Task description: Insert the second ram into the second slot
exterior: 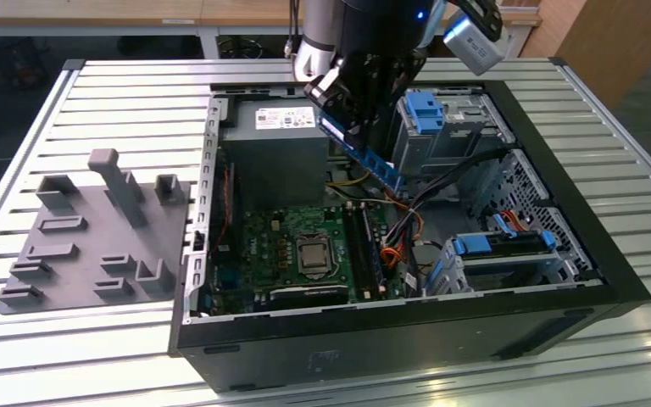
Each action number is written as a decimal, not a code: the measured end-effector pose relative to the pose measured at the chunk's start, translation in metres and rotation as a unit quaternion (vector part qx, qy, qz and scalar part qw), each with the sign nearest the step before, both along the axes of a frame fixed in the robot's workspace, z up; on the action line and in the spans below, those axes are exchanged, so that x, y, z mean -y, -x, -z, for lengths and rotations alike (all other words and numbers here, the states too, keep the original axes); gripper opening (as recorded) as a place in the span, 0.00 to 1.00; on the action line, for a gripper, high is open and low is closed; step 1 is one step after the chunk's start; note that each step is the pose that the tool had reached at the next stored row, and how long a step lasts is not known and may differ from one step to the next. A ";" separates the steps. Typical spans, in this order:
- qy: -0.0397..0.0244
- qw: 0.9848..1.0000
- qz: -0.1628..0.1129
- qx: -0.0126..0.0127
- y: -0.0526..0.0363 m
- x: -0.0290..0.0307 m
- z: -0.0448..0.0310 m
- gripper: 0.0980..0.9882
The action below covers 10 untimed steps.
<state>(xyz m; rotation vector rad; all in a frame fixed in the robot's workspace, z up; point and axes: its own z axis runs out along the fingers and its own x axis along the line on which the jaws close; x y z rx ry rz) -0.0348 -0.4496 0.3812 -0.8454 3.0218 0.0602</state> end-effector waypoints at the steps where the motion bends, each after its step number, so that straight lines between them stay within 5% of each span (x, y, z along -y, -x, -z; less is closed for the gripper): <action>1: 0.000 1.000 0.002 0.000 0.0000 0.0000 0.0000 0.02; 10: 0.000 1.000 0.017 0.000 0.0000 0.0000 0.0000 0.02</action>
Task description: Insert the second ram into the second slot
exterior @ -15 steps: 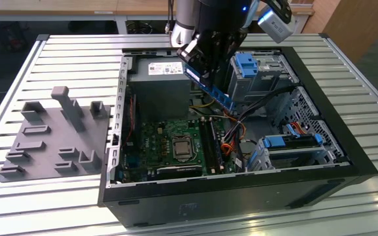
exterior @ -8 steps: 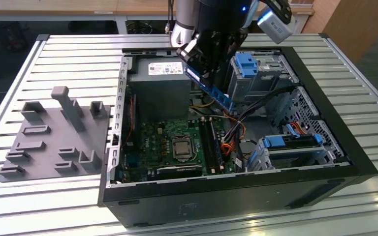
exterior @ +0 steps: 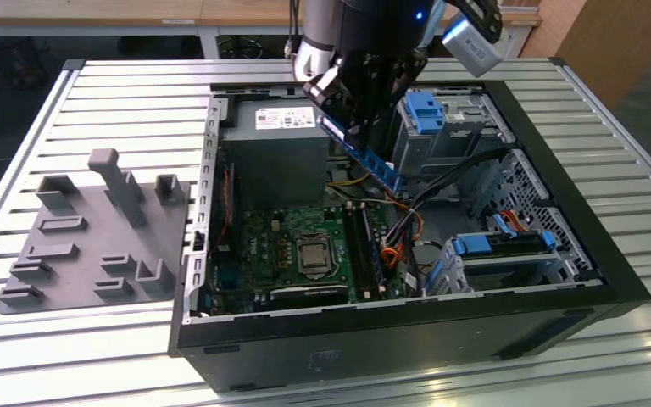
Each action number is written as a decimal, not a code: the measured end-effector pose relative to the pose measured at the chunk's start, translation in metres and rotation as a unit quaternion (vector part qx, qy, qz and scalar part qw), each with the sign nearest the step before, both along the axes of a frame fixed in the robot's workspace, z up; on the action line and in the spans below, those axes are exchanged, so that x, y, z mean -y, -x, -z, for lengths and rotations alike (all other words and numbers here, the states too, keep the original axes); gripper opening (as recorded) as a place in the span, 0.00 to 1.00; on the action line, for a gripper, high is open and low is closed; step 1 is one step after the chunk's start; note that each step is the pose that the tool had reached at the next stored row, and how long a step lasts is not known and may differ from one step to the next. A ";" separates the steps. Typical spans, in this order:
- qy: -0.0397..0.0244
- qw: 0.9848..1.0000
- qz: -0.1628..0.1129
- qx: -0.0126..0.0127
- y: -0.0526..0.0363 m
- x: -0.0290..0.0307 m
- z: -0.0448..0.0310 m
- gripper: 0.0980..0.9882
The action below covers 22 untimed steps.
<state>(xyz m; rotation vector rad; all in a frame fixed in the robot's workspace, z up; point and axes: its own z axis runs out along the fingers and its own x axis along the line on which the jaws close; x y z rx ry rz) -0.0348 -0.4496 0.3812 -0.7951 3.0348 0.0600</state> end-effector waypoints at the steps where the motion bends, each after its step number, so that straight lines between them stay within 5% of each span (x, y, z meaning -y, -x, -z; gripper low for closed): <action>1: 0.000 1.000 0.002 0.000 0.0000 0.0000 0.0000 0.02; 22: 0.000 0.999 0.045 0.000 0.0000 0.0000 0.0001 0.02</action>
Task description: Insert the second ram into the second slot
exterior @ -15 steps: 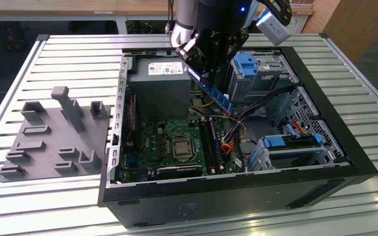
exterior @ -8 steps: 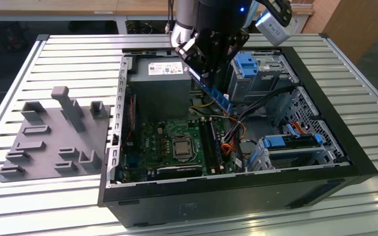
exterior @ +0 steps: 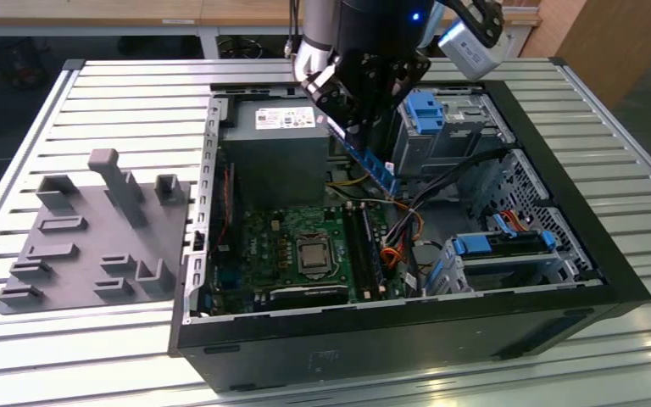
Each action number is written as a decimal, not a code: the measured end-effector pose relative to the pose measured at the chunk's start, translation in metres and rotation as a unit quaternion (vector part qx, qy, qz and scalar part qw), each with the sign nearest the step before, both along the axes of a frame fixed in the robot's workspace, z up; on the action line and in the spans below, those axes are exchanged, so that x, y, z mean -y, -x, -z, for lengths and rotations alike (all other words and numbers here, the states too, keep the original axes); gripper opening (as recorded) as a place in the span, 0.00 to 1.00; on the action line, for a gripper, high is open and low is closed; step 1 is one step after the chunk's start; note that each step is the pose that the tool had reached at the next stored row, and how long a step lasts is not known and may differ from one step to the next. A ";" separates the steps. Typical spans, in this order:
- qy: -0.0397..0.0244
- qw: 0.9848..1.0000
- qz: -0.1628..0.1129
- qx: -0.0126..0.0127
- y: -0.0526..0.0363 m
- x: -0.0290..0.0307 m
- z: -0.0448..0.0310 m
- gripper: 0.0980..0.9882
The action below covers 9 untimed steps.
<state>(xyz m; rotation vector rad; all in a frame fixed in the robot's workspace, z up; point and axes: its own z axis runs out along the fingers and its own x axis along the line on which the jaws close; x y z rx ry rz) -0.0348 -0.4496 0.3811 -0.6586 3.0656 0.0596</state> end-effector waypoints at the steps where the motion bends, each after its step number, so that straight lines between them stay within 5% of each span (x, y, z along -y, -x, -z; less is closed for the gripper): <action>1: 0.000 1.000 0.002 0.000 0.0000 0.0000 0.0000 0.02; 9: 0.000 1.000 0.020 0.000 0.0000 0.0000 0.0000 0.02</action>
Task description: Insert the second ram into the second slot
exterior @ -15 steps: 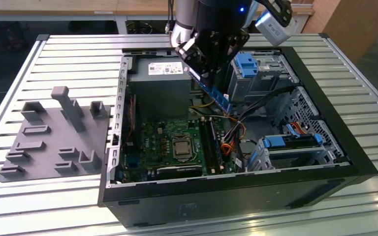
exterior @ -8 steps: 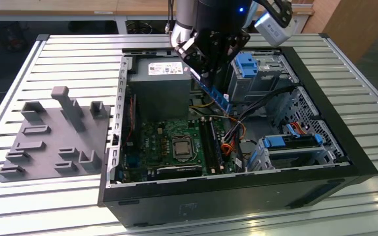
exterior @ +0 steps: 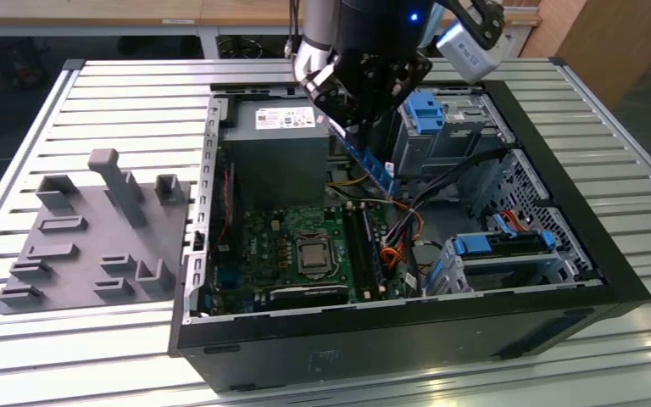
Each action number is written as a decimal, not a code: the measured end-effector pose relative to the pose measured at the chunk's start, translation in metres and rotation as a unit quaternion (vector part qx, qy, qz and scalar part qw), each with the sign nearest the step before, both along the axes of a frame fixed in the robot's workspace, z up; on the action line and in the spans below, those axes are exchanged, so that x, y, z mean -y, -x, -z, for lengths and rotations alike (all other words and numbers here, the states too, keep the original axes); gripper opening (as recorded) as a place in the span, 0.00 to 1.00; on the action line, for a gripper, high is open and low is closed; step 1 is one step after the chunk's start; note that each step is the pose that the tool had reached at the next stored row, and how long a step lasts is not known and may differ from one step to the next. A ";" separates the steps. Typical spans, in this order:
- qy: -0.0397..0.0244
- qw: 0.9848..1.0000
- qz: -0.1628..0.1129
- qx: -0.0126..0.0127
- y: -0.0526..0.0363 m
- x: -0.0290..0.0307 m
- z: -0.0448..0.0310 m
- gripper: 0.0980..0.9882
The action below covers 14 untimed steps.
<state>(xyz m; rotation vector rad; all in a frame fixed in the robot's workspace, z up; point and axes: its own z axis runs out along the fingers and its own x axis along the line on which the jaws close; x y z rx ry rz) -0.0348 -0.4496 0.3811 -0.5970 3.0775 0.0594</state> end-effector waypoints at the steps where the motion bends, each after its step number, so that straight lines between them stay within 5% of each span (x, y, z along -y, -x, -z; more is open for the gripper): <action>1: 0.000 1.000 0.003 0.000 0.0000 0.0000 0.0000 0.02; 9: 0.001 0.999 0.034 0.000 0.0000 0.0000 0.0002 0.02; 14: 0.002 0.998 0.066 0.000 0.0000 0.0000 0.0005 0.02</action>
